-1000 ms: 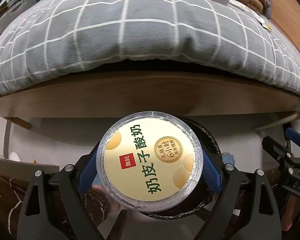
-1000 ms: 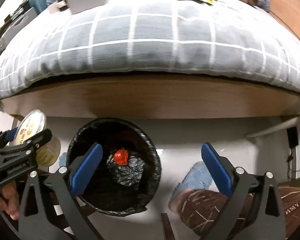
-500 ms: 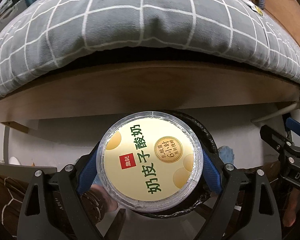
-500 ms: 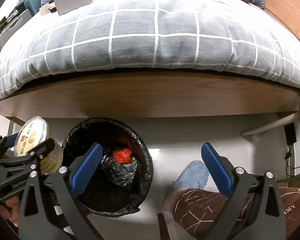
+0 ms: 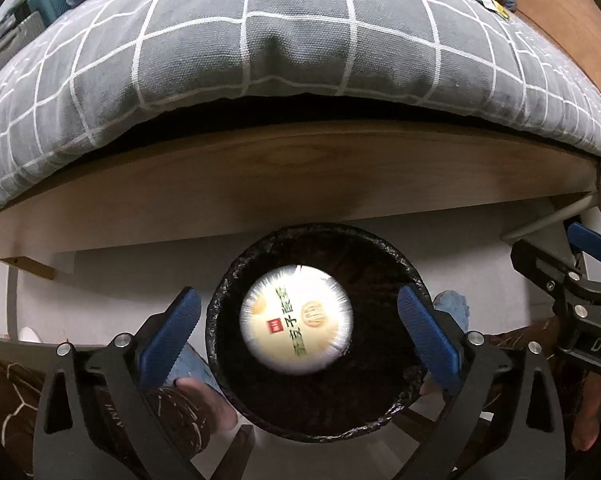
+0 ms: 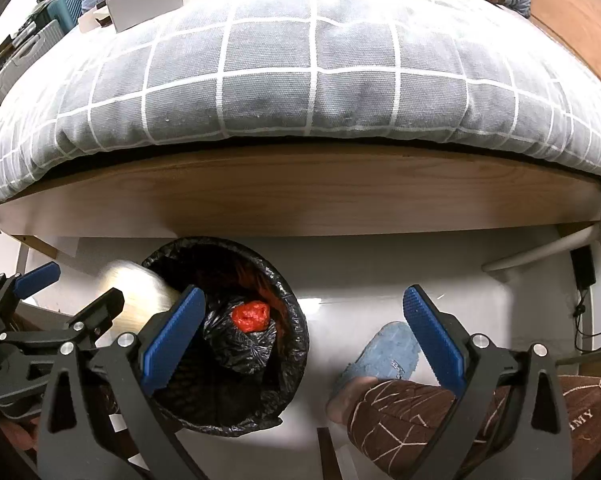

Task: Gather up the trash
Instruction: 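Open the right tool to drop the red bag while the left tool drops the yogurt cup, then move both open tools back over the bed toward the remaining trash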

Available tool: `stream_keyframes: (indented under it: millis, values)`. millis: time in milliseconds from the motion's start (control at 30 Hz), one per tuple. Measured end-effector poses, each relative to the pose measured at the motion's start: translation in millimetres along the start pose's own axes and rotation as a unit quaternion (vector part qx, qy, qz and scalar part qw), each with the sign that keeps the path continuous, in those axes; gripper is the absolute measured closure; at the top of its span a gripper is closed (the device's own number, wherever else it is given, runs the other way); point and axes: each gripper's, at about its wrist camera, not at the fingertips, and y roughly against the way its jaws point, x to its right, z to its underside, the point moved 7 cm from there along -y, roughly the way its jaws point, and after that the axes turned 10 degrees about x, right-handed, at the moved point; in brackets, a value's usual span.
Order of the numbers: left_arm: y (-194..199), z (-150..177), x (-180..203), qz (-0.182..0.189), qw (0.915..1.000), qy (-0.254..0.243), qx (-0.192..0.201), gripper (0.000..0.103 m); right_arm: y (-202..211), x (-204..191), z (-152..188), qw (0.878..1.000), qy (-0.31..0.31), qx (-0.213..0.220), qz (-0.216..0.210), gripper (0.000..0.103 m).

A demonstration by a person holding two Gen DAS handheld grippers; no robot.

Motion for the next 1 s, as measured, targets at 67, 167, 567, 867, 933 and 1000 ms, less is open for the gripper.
stream_keyframes:
  millis: [67, 167, 567, 867, 933, 1000]
  values:
    - [-0.5, 0.5, -1.2, -0.003, 1.0000, -0.001, -0.002, 0.006, 0.3, -0.3, -0.9, 1.000, 0.000, 0.001, 0.000, 0.008]
    - [-2.2, 1.4, -1.1, -0.006, 1.0000, -0.001, -0.004, 0.006, 1.0, -0.2, -3.2, 1.000, -0.001, 0.002, 0.000, 0.008]
    - [30.7, -23.0, -7.2, -0.019, 0.9992, 0.020, 0.029, 0.006, 26.9, 6.1, -29.5, 0.999, -0.007, 0.043, 0.008, 0.008]
    - [66.5, -46.1, -5.3, -0.021, 0.9974, 0.020, 0.066, 0.006, 59.2, 10.3, -55.2, 0.996, -0.003, 0.087, 0.011, 0.008]
    - [73.2, -51.3, -3.8, -0.019, 0.9971, 0.021, 0.071, 0.006, 66.8, 11.1, -59.9, 0.995, -0.001, 0.095, 0.011, 0.008]
    - [79.2, -55.3, -2.3, -0.018, 0.9970, 0.020, 0.073, 0.006, 75.5, 11.2, -67.4, 0.994, 0.004, 0.107, 0.013, 0.008]
